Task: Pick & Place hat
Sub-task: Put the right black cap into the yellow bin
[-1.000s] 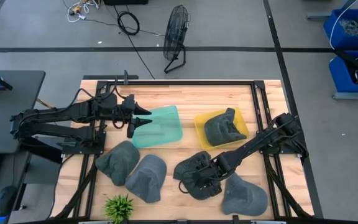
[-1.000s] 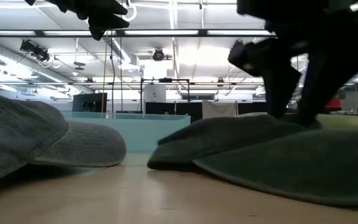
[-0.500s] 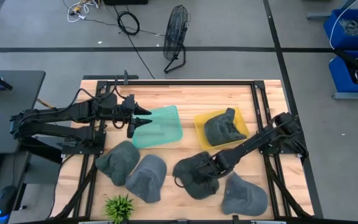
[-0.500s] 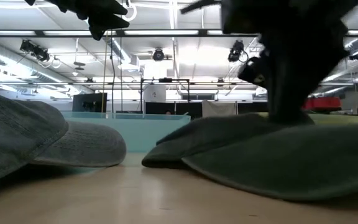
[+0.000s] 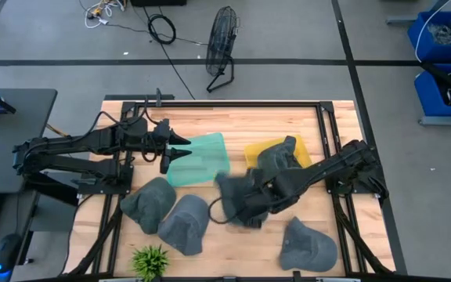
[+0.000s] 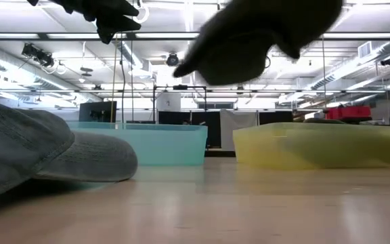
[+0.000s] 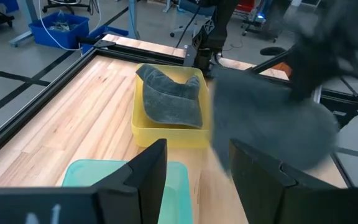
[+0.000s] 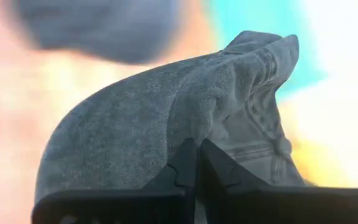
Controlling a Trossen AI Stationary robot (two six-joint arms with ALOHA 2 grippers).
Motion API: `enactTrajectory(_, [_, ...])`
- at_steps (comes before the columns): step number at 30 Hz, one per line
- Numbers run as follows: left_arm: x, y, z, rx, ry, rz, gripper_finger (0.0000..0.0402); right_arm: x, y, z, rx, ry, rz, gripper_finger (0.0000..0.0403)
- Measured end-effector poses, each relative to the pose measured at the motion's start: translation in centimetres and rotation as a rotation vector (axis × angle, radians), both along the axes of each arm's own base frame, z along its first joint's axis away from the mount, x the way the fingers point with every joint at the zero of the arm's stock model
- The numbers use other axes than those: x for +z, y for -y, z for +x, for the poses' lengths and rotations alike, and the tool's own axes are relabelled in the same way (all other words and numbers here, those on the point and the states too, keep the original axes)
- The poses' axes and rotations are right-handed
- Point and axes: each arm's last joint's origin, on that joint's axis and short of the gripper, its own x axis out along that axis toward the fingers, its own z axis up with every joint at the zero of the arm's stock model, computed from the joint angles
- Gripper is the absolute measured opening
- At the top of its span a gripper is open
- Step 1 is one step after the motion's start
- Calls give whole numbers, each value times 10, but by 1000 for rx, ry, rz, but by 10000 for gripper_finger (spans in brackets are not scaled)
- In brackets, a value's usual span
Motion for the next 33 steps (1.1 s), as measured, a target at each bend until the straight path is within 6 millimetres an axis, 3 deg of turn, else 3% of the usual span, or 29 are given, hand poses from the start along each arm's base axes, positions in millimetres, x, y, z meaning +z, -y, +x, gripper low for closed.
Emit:
enactTrajectory(3, [0,0,0,0,0,0,177,24,20,-21,-204,-49,-178,5])
enactTrajectory(9, [0,0,0,0,0,2,177,39,43,-37,-375,135,-142,6])
enactTrajectory(15, [-1,1,0,-5,-10,0,177,-4,77,-64,-707,124,-281,6])
enactTrajectory(19, [-1,1,0,-7,-14,0,177,-50,89,-71,-860,144,-261,6])
enactTrajectory(27, [-1,1,0,-7,-15,0,177,-132,105,-71,-980,265,-111,6])
enactTrajectory(33, [-1,1,0,-6,-14,0,177,-160,114,-75,-1020,340,-64,6])
